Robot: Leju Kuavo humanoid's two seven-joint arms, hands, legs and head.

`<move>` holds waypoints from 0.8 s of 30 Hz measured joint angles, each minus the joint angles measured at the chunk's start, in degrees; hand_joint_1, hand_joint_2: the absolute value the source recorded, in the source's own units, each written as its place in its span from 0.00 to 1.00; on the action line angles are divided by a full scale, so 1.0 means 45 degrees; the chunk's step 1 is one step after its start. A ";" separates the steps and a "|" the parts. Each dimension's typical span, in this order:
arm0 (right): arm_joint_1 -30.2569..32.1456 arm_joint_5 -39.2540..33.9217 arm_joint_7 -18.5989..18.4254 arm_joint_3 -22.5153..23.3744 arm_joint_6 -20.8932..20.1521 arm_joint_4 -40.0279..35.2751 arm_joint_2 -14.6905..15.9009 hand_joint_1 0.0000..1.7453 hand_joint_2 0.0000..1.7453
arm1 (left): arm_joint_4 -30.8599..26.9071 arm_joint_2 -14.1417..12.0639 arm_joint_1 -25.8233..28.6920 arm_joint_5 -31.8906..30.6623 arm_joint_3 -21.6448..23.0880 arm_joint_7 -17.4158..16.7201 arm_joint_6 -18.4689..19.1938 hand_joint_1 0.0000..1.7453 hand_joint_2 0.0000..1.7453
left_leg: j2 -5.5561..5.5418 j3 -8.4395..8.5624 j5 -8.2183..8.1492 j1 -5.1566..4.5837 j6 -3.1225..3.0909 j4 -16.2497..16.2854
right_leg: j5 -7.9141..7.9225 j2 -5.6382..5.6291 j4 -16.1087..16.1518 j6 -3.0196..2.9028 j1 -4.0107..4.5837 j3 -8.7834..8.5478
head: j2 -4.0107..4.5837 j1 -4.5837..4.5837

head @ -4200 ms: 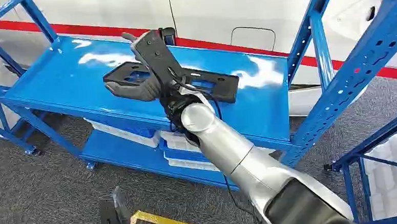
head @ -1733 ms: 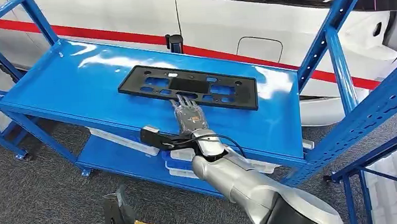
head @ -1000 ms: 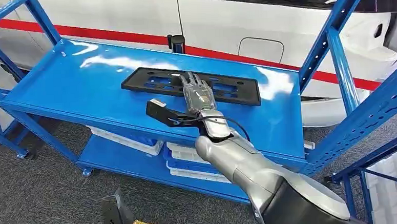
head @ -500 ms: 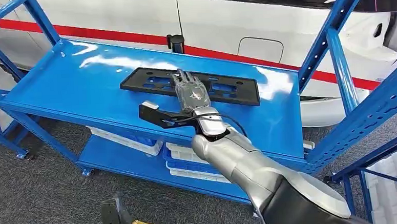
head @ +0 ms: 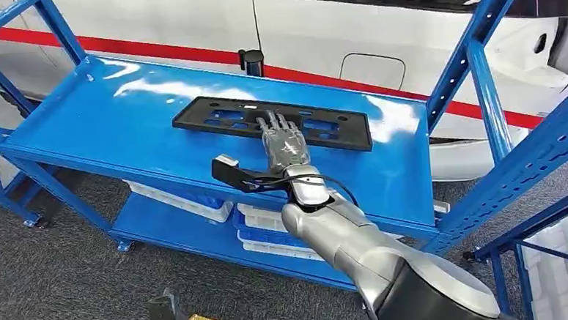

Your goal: Take the parts from the cabinet and place them on the table.

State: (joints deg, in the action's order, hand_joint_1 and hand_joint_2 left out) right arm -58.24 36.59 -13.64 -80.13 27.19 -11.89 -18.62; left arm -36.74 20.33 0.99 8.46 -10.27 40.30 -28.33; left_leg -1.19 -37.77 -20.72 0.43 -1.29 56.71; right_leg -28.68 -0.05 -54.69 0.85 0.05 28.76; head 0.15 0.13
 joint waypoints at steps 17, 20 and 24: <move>0.0000 -0.0044 0.0442 0.0049 0.0603 0.0335 0.0525 0.00 1.00 | 0.0078 0.0068 0.0491 0.0141 0.0073 -0.0005 -0.0787 0.00 0.00 | 0.0000 -0.0001 -0.0001 0.0001 0.0001 0.0000 | -0.0001 0.0000 0.0000 -0.0001 0.0000 0.0004 | 0.0000 0.0000; -0.0010 -0.0019 0.0403 0.0078 0.1103 0.0374 0.0729 0.00 1.00 | 0.0126 0.0068 0.0535 0.0161 0.0078 -0.0005 -0.0952 0.00 0.00 | -0.0002 -0.0002 -0.0001 0.0000 0.0001 0.0000 | 0.0000 0.0001 0.0000 0.0000 0.0000 0.0001 | 0.0000 0.0000; -0.0011 -0.0097 0.0389 0.0155 0.1272 0.0427 0.0952 0.00 1.00 | 0.0214 0.0073 0.0533 0.0180 0.0078 -0.0005 -0.1069 0.00 0.00 | 0.0000 -0.0001 -0.0001 -0.0002 0.0001 0.0000 | 0.0002 0.0000 0.0000 0.0003 0.0000 -0.0002 | 0.0000 0.0000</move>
State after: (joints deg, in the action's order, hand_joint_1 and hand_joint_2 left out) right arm -58.29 36.15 -11.89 -79.43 32.92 -9.97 -14.34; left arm -35.78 20.65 3.39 9.27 -9.92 40.28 -33.14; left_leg -1.19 -37.78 -20.73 0.42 -1.28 56.71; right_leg -28.67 -0.06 -54.69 0.86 0.05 28.75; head 0.15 0.13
